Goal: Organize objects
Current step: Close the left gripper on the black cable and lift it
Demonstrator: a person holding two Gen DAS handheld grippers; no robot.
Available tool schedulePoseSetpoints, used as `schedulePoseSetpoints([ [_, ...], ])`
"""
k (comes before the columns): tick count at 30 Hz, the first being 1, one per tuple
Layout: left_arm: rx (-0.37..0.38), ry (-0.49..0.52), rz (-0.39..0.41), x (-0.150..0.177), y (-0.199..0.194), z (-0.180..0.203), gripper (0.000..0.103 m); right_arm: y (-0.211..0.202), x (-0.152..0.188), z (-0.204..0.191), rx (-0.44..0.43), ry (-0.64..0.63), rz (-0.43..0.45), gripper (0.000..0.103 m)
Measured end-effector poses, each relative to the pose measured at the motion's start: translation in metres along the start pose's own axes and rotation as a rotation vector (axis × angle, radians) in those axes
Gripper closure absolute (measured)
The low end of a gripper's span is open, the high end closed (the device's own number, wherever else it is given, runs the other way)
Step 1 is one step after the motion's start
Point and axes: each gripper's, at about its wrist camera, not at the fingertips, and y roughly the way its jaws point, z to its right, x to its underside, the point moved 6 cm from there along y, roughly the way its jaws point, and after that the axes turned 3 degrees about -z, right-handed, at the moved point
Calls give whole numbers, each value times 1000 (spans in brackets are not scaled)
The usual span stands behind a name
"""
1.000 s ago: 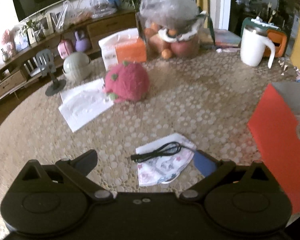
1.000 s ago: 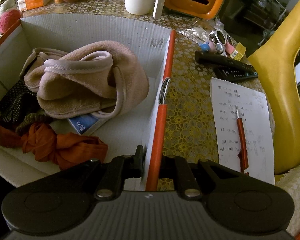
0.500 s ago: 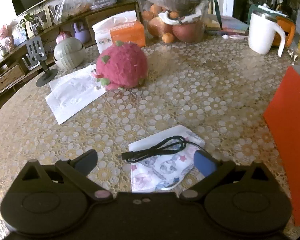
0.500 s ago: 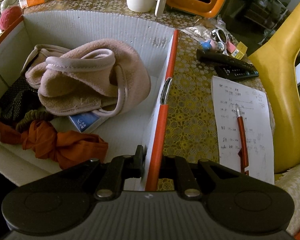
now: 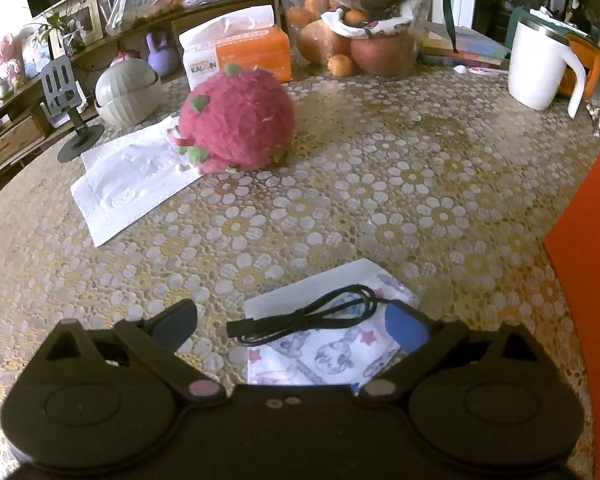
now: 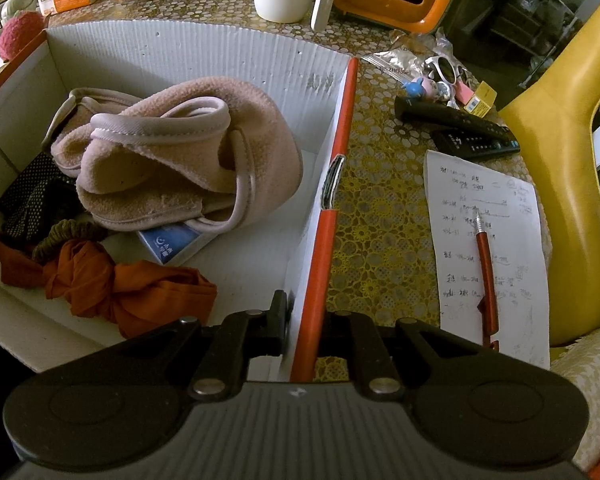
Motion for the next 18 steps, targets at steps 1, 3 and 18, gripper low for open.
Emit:
schedulePoseSetpoints([
  [1, 0, 2, -1, 1, 1, 1, 6, 0, 0, 0, 0, 1, 0, 91],
  [3, -3, 2, -2, 1, 3, 1, 7, 0, 0, 0, 0, 1, 0, 91],
  [18, 26, -38, 12, 3, 2, 1, 20, 1, 0, 0, 0, 2, 1, 91],
])
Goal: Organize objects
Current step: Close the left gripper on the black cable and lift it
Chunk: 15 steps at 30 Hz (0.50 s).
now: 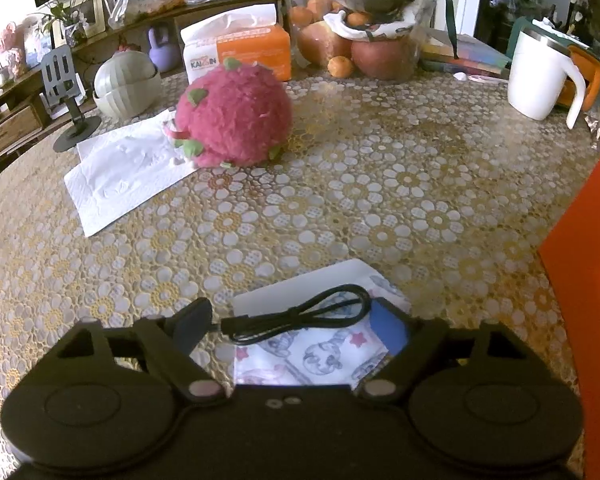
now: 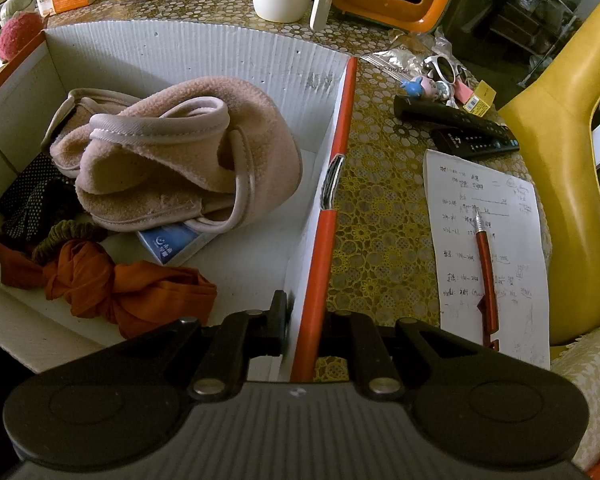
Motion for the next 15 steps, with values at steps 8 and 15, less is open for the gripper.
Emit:
schedulePoseSetpoints([
  [8, -20, -6, 12, 3, -12, -5, 22, -1, 0, 0, -2, -1, 3, 91],
  [15, -1, -13, 43, 2, -39, -5, 22, -1, 0, 0, -1, -4, 4, 91],
])
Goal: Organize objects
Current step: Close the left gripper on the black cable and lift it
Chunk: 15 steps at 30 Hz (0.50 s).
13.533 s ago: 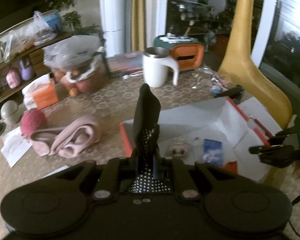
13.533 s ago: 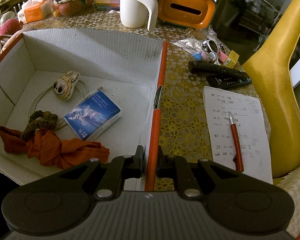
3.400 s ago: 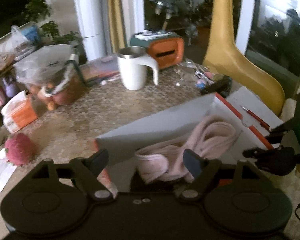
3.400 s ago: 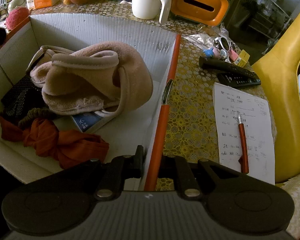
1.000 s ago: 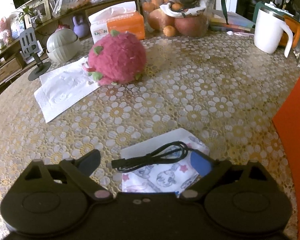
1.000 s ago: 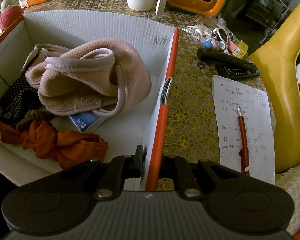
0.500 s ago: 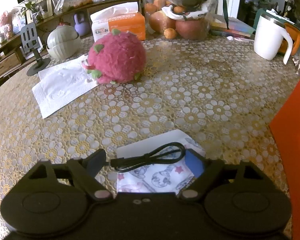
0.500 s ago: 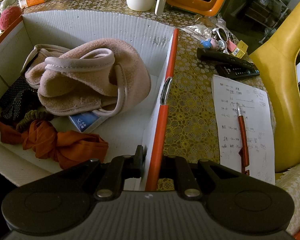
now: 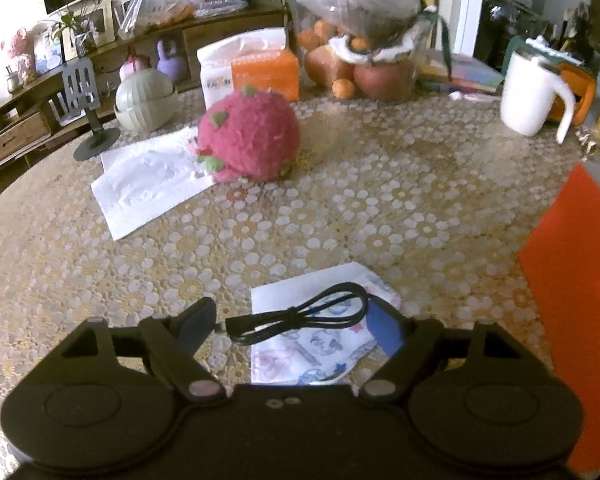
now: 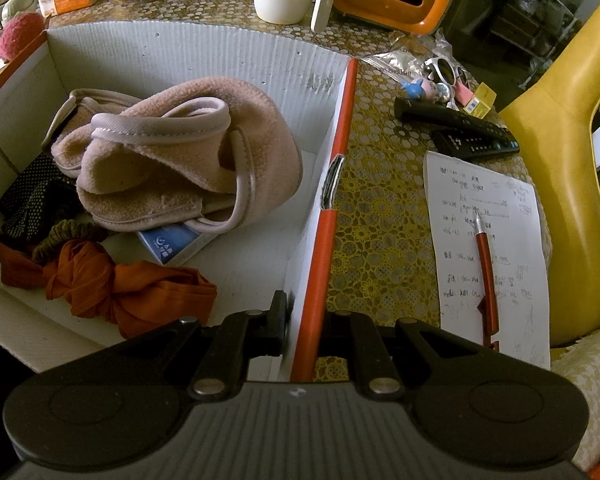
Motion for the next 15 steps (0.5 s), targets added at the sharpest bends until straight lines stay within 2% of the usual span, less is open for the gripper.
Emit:
schedulePoseSetpoints([
  [5, 31, 21, 33, -9, -27, 8, 23, -1, 0, -1, 2, -2, 3, 91],
  [15, 94, 125, 89, -28, -88, 39, 23, -3, 0, -1, 5, -5, 7, 91],
])
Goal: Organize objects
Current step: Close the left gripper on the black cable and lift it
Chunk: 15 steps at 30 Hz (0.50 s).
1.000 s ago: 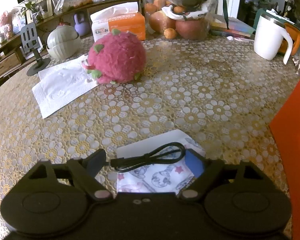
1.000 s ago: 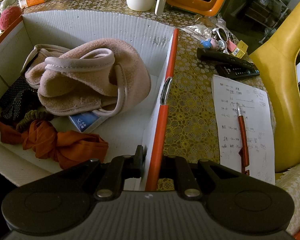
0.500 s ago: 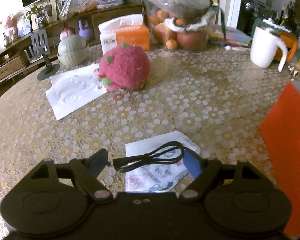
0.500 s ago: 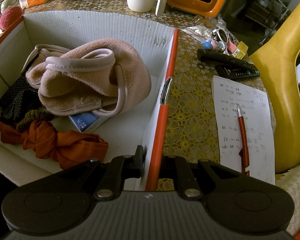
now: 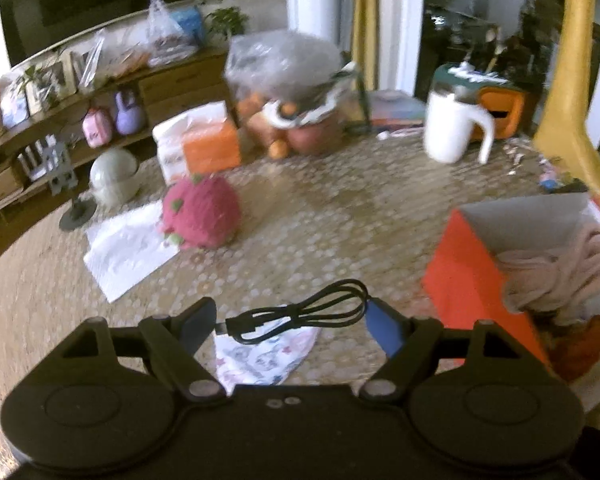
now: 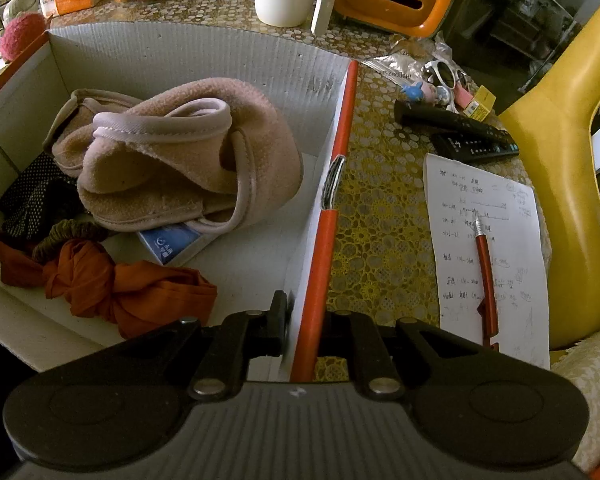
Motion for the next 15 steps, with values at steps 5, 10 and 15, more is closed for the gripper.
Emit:
schedulePoseSetpoints([
  [5, 37, 46, 33, -14, -25, 21, 23, -1, 0, -1, 3, 3, 3, 91],
  [10, 62, 97, 56, -32, -45, 45, 23, -1, 0, -1, 3, 5, 6, 91],
  [15, 107, 165, 83, -44, -56, 83, 23, -1, 0, -2, 6, 0, 7, 91],
])
